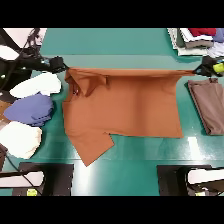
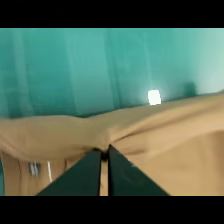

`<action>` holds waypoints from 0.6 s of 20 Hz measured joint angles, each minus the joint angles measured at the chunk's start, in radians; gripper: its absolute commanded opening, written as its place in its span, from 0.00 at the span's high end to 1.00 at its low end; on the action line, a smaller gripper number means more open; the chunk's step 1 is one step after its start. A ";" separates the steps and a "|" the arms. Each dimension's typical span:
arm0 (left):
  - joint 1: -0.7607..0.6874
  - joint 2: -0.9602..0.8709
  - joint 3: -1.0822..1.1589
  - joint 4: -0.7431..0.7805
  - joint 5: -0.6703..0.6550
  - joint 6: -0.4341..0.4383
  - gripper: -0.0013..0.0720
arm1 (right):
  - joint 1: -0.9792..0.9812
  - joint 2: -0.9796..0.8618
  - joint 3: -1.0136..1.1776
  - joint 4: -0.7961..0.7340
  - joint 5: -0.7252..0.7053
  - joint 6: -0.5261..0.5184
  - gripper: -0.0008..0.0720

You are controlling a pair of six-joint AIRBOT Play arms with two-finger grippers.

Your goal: Fold the shirts.

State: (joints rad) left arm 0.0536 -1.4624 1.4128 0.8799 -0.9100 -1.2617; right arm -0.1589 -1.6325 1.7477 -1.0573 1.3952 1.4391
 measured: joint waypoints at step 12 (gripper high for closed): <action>-0.017 -0.142 0.112 0.050 0.053 0.124 0.95 | 0.117 -0.180 0.144 -0.133 -0.114 0.002 0.97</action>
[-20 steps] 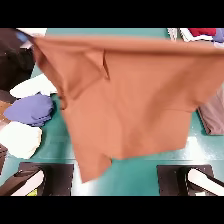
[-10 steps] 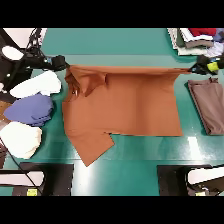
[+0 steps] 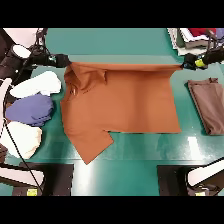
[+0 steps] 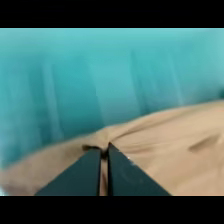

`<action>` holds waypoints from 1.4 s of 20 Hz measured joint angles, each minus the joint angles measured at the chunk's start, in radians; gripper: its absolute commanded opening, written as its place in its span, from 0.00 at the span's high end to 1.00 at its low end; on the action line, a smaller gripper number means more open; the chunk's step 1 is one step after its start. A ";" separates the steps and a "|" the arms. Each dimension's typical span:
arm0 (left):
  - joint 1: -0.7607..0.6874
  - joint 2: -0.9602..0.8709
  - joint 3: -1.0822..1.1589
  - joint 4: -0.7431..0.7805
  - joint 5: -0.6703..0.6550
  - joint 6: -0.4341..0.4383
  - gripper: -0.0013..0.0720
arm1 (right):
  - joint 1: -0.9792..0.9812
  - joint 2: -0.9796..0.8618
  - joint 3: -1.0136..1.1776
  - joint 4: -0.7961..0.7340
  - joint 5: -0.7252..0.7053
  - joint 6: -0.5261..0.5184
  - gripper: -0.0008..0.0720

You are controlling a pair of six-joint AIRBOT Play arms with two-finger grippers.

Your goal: Fold the shirts.

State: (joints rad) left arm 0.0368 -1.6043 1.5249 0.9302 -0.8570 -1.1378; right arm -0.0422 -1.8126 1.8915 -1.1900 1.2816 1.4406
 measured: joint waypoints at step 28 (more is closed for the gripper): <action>0.002 0.145 -0.216 0.273 -0.383 -0.195 0.25 | 0.028 0.162 -0.401 0.062 0.141 -0.032 0.46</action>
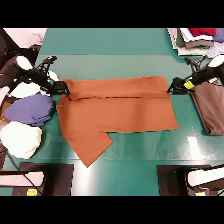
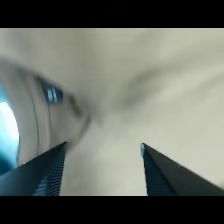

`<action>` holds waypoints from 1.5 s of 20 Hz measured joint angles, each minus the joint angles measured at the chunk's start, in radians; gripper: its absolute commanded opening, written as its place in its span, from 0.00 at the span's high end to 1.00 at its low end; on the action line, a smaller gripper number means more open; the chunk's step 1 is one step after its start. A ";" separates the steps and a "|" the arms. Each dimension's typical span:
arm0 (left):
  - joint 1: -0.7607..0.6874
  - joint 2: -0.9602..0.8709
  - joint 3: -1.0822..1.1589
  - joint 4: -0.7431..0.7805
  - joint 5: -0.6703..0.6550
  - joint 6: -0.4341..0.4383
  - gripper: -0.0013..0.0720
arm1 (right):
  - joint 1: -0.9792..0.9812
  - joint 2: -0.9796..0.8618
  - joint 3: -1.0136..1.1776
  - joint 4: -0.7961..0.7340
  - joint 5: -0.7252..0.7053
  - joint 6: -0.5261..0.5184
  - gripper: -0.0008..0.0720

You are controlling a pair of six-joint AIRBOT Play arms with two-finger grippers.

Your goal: Fold the shirts.

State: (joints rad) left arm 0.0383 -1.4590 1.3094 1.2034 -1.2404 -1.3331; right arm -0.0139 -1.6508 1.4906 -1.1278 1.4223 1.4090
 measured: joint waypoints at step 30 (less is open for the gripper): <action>-0.001 0.591 -0.942 -0.375 0.152 -0.088 0.94 | -0.213 0.476 -0.566 0.003 0.025 -0.111 0.46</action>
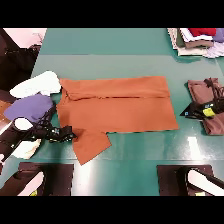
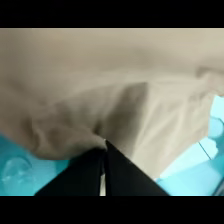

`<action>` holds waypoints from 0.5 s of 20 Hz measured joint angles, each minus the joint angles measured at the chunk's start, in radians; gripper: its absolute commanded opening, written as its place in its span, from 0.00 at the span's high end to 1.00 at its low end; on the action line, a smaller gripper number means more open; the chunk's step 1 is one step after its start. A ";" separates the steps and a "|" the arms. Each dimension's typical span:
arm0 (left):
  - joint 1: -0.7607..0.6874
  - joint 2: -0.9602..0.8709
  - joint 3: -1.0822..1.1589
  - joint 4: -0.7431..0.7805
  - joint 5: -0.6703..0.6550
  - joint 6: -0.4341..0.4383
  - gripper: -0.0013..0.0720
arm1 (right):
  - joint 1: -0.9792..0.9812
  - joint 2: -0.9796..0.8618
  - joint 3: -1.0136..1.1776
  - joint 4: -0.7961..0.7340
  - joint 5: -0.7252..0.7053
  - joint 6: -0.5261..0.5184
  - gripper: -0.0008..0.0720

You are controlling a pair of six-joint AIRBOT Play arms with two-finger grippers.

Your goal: Fold the shirts.

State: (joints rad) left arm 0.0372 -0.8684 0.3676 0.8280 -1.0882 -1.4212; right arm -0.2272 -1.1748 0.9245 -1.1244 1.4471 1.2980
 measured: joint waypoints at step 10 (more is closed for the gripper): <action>0.000 0.000 0.012 -0.041 -0.004 0.056 0.94 | -0.145 -0.167 -0.164 0.143 -0.080 -0.074 0.48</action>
State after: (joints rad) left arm 0.0376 -0.8684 0.3798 0.7868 -1.0924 -1.3647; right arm -0.3717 -1.3415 0.7605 -0.9817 1.3674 1.2243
